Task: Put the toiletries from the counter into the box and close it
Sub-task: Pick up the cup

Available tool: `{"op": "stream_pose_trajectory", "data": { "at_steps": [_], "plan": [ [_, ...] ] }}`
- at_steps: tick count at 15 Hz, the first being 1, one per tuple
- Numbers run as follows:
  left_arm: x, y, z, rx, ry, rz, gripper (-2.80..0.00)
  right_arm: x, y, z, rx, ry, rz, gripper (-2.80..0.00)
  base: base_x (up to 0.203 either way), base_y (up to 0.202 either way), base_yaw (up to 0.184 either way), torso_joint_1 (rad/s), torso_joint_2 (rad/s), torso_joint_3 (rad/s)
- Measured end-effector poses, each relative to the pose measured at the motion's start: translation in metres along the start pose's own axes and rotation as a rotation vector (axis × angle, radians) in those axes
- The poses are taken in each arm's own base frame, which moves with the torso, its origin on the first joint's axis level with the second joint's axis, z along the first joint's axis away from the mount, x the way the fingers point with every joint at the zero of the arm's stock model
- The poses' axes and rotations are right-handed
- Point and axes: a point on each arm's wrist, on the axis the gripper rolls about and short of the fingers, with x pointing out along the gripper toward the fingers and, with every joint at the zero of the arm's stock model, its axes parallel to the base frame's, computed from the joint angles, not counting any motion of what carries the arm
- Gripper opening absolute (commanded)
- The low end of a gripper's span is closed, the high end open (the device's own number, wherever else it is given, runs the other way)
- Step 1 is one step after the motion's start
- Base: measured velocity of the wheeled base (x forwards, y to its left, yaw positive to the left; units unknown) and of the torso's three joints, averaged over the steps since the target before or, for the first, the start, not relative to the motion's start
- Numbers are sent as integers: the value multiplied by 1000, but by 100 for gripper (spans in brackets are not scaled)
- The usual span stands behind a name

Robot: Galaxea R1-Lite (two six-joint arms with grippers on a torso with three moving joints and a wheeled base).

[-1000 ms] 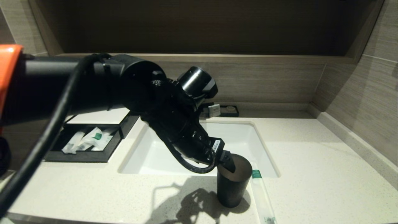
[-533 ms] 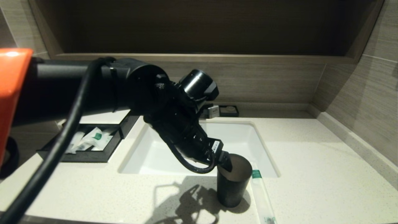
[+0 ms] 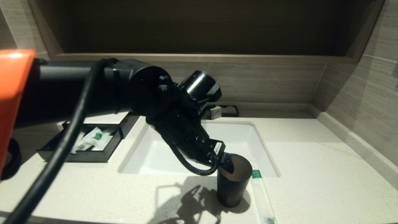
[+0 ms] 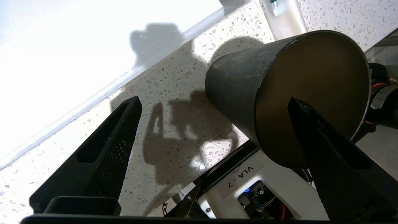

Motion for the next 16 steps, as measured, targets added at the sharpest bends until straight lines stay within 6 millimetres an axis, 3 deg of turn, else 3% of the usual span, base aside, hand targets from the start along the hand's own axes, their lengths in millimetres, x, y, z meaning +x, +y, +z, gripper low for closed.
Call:
{"op": "stream_pose_trajectory", "data": {
  "at_steps": [4, 5, 16],
  "plan": [
    [1, 0, 0, 2, -4, 20, 0, 0, 0, 0, 0, 0, 0, -280, 0, 0, 0, 0, 0, 0],
    [1, -2, 0, 5, -5, 30, -280, 0, 0, 0, 0, 0, 0, -280, 0, 0, 0, 0, 0, 0],
    [2, -2, 0, 8, -6, 34, -280, 0, 0, 0, 1, 0, 0, -280, 0, 0, 0, 0, 0, 0]
  ]
}}
